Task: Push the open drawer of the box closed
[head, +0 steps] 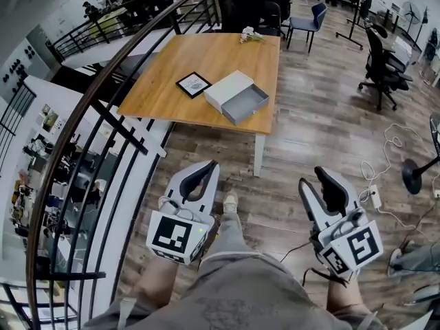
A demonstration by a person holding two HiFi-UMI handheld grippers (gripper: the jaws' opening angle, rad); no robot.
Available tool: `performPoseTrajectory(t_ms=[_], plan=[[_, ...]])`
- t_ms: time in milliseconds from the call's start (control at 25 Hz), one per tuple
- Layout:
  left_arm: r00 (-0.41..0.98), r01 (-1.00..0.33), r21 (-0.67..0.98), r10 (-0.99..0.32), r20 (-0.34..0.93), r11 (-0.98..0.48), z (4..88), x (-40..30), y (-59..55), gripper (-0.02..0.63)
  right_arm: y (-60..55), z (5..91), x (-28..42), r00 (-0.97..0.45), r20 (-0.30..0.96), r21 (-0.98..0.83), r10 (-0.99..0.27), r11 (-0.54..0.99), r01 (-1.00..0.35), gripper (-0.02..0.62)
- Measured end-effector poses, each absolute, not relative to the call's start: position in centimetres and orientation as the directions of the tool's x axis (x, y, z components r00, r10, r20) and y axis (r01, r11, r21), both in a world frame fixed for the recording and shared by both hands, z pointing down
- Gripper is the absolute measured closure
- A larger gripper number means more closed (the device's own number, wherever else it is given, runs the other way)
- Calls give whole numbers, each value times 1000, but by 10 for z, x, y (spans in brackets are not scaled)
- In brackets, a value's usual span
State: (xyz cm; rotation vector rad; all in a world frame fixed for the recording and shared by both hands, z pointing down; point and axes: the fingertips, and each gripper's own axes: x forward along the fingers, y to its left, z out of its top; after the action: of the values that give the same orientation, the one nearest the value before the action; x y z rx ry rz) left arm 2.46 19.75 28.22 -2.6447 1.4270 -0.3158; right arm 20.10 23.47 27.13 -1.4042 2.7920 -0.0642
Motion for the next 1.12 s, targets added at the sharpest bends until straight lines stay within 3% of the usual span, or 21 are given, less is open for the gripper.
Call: performPoseTrajectory(t_ms=[400, 1120], plan=[[526, -824, -169, -842, 123, -540, 303, 18, 129, 591, 161, 302, 183, -620, 68, -40, -782, 619, -785, 434], [561, -790, -41, -749, 354, -611, 399, -38, -63, 591, -35, 399, 124, -537, 374, -63, -756, 557, -828, 437]])
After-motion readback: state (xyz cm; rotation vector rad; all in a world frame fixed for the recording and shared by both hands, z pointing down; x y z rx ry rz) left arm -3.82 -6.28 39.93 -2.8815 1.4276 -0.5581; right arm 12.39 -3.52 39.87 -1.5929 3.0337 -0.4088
